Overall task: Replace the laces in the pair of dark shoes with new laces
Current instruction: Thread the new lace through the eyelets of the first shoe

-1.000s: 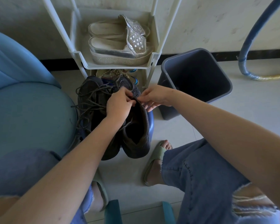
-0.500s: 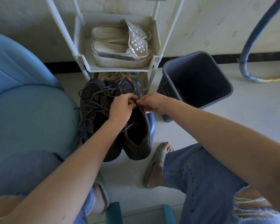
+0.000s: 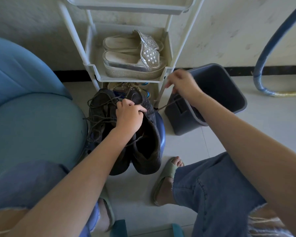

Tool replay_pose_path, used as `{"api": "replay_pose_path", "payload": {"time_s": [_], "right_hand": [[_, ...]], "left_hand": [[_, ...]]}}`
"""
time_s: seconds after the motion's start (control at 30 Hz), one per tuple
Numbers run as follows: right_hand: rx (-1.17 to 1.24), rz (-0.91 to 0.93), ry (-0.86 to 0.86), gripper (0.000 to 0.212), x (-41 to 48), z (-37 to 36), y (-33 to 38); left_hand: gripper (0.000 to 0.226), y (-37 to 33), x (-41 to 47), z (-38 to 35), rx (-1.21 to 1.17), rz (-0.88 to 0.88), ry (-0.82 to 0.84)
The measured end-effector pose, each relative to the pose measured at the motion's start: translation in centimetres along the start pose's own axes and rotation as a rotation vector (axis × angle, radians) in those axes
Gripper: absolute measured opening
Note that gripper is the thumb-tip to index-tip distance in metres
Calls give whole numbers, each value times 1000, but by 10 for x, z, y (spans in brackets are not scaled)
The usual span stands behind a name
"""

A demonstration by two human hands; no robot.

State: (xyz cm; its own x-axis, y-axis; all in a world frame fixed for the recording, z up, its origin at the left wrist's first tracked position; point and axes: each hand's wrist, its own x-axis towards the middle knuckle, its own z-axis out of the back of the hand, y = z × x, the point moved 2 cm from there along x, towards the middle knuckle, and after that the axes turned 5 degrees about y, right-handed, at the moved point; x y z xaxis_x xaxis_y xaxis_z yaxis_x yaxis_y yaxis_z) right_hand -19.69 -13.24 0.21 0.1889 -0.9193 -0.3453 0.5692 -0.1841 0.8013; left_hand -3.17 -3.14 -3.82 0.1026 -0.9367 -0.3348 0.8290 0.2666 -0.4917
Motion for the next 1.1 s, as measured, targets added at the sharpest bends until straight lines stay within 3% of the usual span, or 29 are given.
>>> {"api": "replay_pose_path", "payload": {"time_s": [0.07,0.13,0.2,0.27,0.43,0.6,0.67,0.73,0.83,0.93,1.0,1.1], "right_hand": [[-416,65,349,27,-9,-23,-3],[-711,39,567,39,-17,-43,-9],[-833,39,630,34,-18,-53,-13],[-807,75,628,22,-17,-54,-11],[-321,73,290,21,-9,-23,5],[427,-9,-256,13,-3,25,8],[752,-25,-293,16,-3,34,7],[893,-58,-178,20,-3,30,8],[529,-98,97,23,-6,7,11],[-316,15,406,27,-17,-21,8],[-654,45,592,41,-24,-43,1],[-834,79,511,26,-27,-63,-1]], "left_hand": [[30,-2,-3,7,-9,19,-54],[26,-2,-4,19,-18,62,-134],[24,3,0,30,-24,116,-114],[26,9,4,37,-4,171,-21],[70,11,-4,25,136,217,243],[51,12,-4,20,111,198,221],[47,11,-6,21,90,192,212],[40,11,-8,23,94,183,192],[41,13,-9,22,78,172,181],[57,16,-11,17,89,155,154],[59,16,-11,12,124,138,153],[56,17,-12,8,119,137,161]]}}
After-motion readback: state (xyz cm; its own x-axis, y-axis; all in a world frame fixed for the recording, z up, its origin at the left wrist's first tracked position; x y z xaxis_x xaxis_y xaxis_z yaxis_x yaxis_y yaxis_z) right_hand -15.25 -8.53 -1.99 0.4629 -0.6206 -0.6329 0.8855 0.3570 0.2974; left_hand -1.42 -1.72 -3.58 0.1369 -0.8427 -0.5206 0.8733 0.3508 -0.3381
